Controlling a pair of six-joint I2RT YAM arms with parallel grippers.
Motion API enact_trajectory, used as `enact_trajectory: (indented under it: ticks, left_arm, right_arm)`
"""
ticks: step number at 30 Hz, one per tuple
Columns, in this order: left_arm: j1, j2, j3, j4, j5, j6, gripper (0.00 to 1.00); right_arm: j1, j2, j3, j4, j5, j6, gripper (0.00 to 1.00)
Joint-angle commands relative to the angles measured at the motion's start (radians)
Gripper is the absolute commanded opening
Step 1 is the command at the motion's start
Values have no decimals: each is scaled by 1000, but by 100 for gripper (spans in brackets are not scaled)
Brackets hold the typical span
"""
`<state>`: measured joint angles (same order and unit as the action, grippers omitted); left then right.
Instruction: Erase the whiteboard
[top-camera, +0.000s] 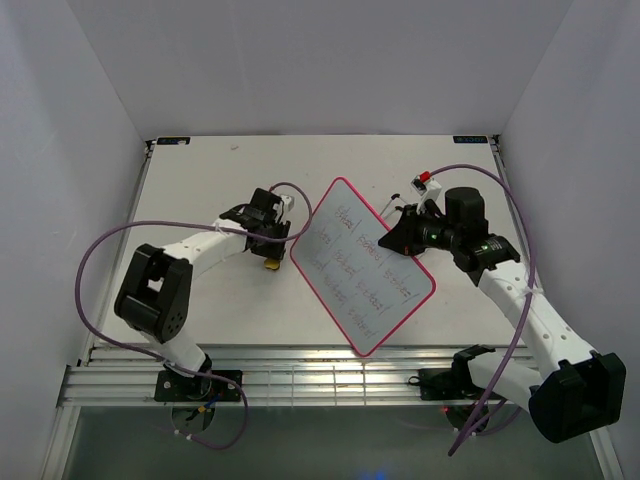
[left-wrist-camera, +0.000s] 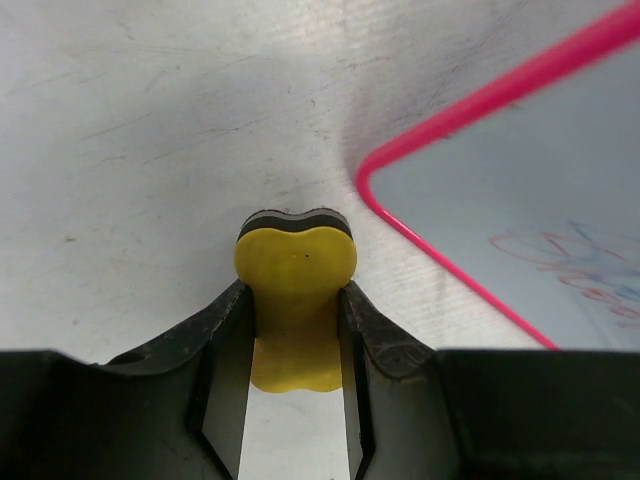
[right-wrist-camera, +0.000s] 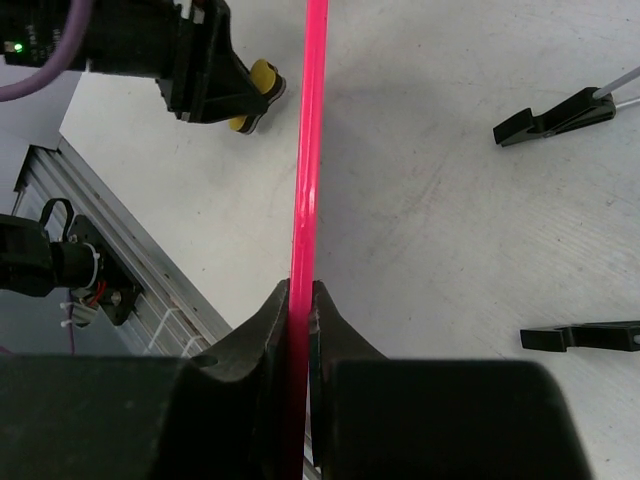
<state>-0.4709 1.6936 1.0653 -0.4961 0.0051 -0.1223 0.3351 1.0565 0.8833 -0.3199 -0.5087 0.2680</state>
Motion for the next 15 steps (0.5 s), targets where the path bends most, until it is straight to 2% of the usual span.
enact_trajectory:
  ticks: [1,5,6,7,9,10,15]
  left_arm:
    - [-9,-158,-22,25,-30,-51,17]
    - [-14,-313,-80,114,-34,-153,13]
    - [-18,-342,-97,151,42,-166,12]
    - [-37,-397,-120,257,80,-172,12]
    - [-73,-429,-180,365,116,-192,12]
    - [-96,-434,-191,449,110,-194,12]
    - [-186,-351,-148,616,98,-198,9]
  right_arm:
    - [1,22,-14,116,82,-53,8]
    - [1,23,-32,146,81,-29,8]
    - [1,17,-47,160,76,-26,8]
    - [2,14,-56,188,67,-18,8]
    - [2,5,-67,199,55,-9,8]
    - [2,3,-67,202,53,-4,8]
    - [2,-27,-69,212,21,30,8]
